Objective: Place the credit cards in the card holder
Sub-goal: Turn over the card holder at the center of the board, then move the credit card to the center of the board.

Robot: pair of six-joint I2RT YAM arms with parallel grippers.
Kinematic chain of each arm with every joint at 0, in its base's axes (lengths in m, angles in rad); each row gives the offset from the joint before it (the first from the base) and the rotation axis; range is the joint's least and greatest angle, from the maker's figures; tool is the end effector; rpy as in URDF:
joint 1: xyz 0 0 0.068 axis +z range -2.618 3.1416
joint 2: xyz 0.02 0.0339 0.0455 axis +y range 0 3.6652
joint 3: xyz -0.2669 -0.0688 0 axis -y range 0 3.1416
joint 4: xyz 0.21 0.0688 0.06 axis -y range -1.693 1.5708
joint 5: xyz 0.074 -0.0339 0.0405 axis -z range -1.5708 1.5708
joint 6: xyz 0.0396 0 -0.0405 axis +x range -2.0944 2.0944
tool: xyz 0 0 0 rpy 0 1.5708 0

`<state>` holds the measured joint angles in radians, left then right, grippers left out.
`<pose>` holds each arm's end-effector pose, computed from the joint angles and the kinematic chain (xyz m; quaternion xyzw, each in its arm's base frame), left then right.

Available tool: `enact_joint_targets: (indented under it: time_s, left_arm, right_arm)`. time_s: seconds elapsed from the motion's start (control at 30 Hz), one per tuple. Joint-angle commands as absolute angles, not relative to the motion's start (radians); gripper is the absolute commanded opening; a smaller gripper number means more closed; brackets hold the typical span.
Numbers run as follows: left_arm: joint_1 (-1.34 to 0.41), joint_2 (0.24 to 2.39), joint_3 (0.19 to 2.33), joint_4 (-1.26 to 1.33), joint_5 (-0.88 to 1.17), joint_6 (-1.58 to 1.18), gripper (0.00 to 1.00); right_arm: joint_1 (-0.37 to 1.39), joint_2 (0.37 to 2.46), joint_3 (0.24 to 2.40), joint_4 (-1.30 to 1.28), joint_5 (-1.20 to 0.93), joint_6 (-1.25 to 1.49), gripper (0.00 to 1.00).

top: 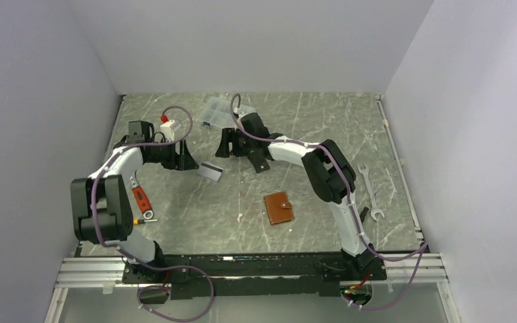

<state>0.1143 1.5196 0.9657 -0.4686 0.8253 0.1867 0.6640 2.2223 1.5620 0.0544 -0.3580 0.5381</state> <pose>0.2706 0.0018 0.2345 0.1404 0.8773 -0.3445 0.3031 0.3662 0.3042 0.1811 -0.1373 0.8648 0.3883 0.2873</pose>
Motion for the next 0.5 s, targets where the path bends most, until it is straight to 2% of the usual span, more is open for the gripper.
enact_joint_targets:
  time_s: [0.0, 0.27, 0.47]
  left_arm:
    - [0.113, 1.646, 1.061, -0.408, 0.762, 0.1, 0.74]
    - [0.036, 1.76, 1.119, -0.346, 0.628, 0.019, 0.74]
    - [-0.023, 1.823, 1.17, -0.346, 0.541, 0.008, 0.73]
  right_arm:
    - [0.686, 2.235, 1.63, 0.083, -0.325, 0.479, 0.7]
    - [0.709, 2.083, 1.406, 0.2, -0.23, 0.455, 0.68]
    - [0.709, 2.049, 1.343, 0.245, -0.232, 0.48, 0.66]
